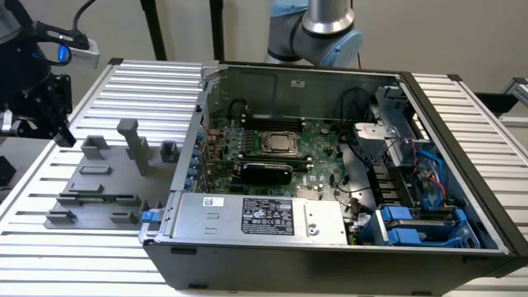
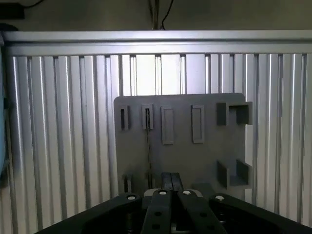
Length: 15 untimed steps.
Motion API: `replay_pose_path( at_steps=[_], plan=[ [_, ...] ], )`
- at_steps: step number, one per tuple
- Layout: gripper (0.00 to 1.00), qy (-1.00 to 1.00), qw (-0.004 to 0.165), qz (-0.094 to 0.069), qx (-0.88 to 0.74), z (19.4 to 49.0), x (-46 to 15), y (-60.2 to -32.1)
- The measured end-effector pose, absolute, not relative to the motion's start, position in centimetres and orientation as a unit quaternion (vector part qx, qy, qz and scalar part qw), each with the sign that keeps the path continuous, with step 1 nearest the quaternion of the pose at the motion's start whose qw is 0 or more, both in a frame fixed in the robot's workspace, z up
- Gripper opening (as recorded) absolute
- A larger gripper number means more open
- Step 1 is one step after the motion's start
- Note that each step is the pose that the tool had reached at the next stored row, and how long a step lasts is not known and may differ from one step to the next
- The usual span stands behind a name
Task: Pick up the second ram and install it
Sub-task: 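Pick up the second ram and move it above second insertion slot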
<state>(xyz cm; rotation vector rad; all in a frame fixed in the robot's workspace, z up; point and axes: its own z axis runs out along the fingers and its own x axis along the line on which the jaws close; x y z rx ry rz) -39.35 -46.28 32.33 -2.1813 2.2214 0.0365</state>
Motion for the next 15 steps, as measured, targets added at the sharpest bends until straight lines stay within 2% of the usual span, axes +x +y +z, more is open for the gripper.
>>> replay_pose_path(
  at_steps=[7,8,15],
  plan=[
    [0.00,0.686,0.012,0.011,-0.727,31.8,-38.8,-46.3],
    [1.00,0.683,0.012,0.011,-0.730,31.8,-38.8,-46.3],
    [1.00,0.673,0.006,0.009,-0.740,31.2,-38.4,-46.3]
  ],
)
